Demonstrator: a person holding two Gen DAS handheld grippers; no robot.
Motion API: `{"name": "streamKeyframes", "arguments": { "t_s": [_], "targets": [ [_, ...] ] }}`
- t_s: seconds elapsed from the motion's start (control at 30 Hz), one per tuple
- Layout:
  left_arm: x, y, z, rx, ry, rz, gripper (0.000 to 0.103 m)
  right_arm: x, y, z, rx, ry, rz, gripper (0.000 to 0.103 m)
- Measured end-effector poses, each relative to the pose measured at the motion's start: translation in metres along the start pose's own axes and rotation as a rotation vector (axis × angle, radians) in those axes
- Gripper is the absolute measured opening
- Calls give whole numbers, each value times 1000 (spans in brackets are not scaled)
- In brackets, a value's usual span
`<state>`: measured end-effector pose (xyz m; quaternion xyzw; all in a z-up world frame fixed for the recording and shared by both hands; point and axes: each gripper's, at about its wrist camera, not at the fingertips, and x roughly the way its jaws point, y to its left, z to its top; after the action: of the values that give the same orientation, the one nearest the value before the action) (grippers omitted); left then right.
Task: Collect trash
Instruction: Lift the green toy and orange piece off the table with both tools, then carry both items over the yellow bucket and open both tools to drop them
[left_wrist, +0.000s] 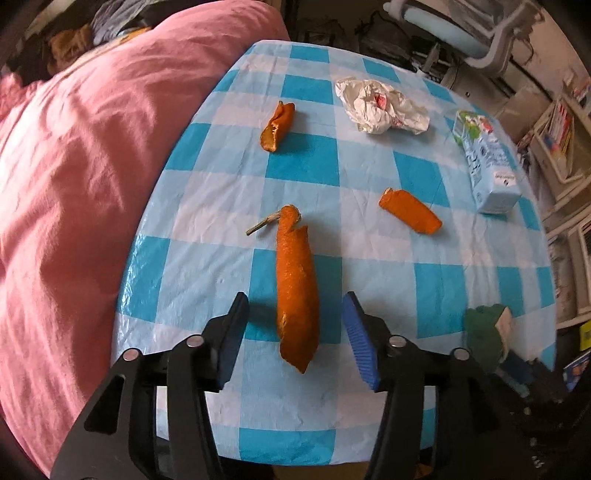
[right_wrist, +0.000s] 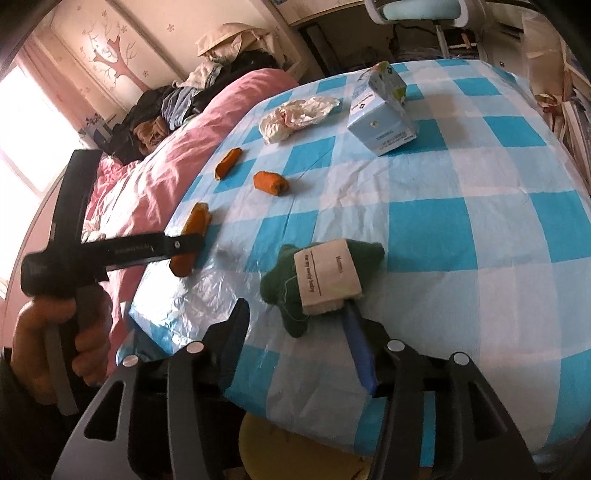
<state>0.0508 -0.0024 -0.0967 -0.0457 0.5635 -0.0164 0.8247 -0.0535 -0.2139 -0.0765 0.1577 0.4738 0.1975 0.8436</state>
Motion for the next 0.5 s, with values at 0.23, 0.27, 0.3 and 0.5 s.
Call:
{"name": "streamKeyframes", "arguments": {
  "t_s": [0.23,0.27,0.3,0.5],
  "targets": [
    [0,-23,0,105,-26,26,20,5,-11,7,90,-60,33,56],
    [-3,-24,-1,110,-35,13,17,6,-11,9,91,-67,29,56],
    [-8,-26,0,112,-49,-1,17,7,-10,10,84,-75,18,56],
    [-38,-27,4,98,-160,-52,16,11,-1,11,3,-90,-75,36]
  ]
}}
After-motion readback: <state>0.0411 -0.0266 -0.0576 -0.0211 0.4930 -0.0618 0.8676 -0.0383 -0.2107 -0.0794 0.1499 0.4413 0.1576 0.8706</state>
